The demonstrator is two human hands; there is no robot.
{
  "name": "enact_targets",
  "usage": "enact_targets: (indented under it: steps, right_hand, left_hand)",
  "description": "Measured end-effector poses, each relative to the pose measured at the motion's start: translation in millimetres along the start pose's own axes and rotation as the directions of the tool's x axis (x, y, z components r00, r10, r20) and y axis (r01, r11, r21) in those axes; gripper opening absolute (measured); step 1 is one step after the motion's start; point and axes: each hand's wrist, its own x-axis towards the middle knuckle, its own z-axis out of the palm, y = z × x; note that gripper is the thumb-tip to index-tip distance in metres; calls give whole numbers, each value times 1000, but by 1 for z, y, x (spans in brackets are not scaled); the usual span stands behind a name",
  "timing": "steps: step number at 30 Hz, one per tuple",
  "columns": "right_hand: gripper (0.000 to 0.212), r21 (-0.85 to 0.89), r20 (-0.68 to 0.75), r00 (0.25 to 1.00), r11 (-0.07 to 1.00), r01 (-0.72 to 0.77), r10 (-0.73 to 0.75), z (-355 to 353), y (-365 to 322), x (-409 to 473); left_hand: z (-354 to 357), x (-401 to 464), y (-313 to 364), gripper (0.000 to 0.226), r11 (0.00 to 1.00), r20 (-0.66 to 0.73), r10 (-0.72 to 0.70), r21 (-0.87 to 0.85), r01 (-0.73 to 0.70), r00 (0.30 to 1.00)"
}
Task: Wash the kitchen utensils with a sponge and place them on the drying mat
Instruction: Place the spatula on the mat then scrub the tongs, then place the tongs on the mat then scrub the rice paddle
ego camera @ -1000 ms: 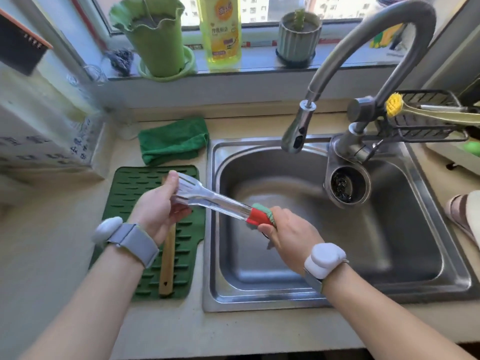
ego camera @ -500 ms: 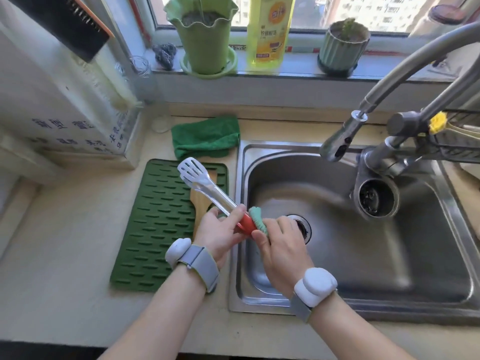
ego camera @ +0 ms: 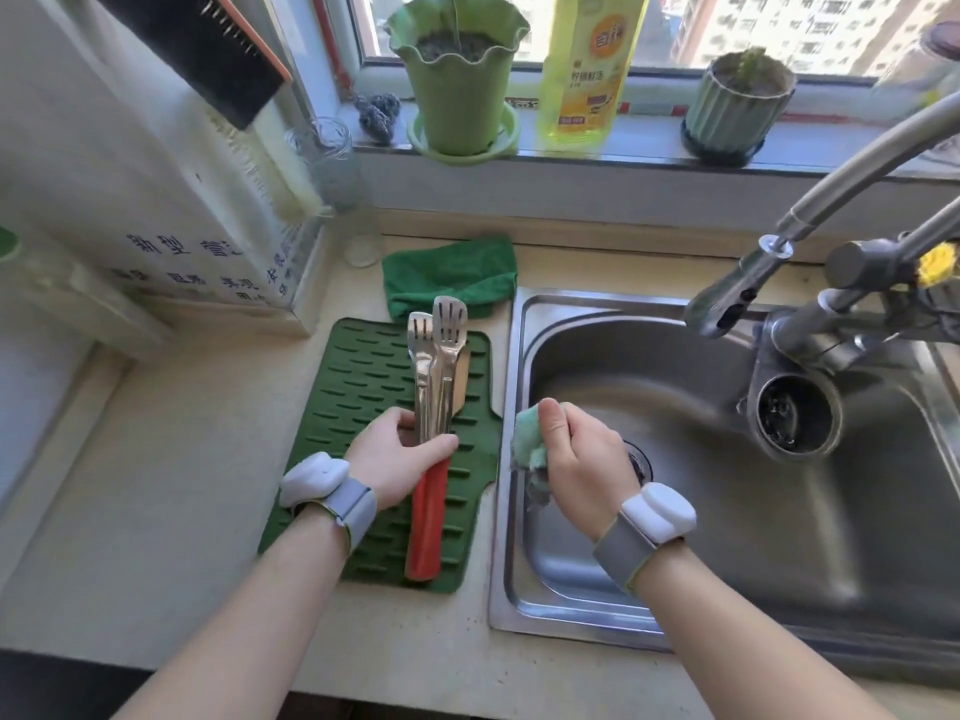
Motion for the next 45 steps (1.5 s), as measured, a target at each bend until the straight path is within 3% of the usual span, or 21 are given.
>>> enact_targets:
  steps: [2,7,21,25,27,30,32,34,39,45]
  right_hand:
    - [48,29,25,1000,1000,-2,1,6,-5,1]
    - [46,30,65,998,1000,-4,2,17,-10,2]
    - [52,5,137,989,998,-57,56,31,-1,4]
    - [47,24,128,990,997,-70,66,27,-3,3]
    - [48,95,129,988,990,-102,89,25,1,4]
    - [50,160,81,985,973,-167,155,10,8,2]
    - [44,259,22,979,945,-200,201,-11,15,-2]
    - [38,315,-40,969,923,-219,243,-36,24,-10]
    - [25,437,-167,899,847,-301,406,-120,80,-38]
    - [9,414,-373,775,839,-353,510,-234,181,-87]
  left_hand:
    - [-7,5,-2,35,996,-19,22,85,-20,1000]
    - [-5,16,-19,54,1000,7,-28,-5,28,1000]
    - [-6,22,-43,36,994,-149,-71,67,82,986]
    - [-4,21,-46,55,994,-152,-69,76,81,986]
    - [-1,16,-45,57,990,-251,-7,132,41,968]
    - [12,-4,-25,41,970,-430,210,202,-133,878]
    - [34,-17,1,26,935,-369,347,201,-290,862]
    - [67,-28,31,15,910,-206,415,93,-405,886]
    - [176,-54,109,1,862,113,504,-9,-506,857]
    - [309,-88,189,6,798,333,555,44,-601,762]
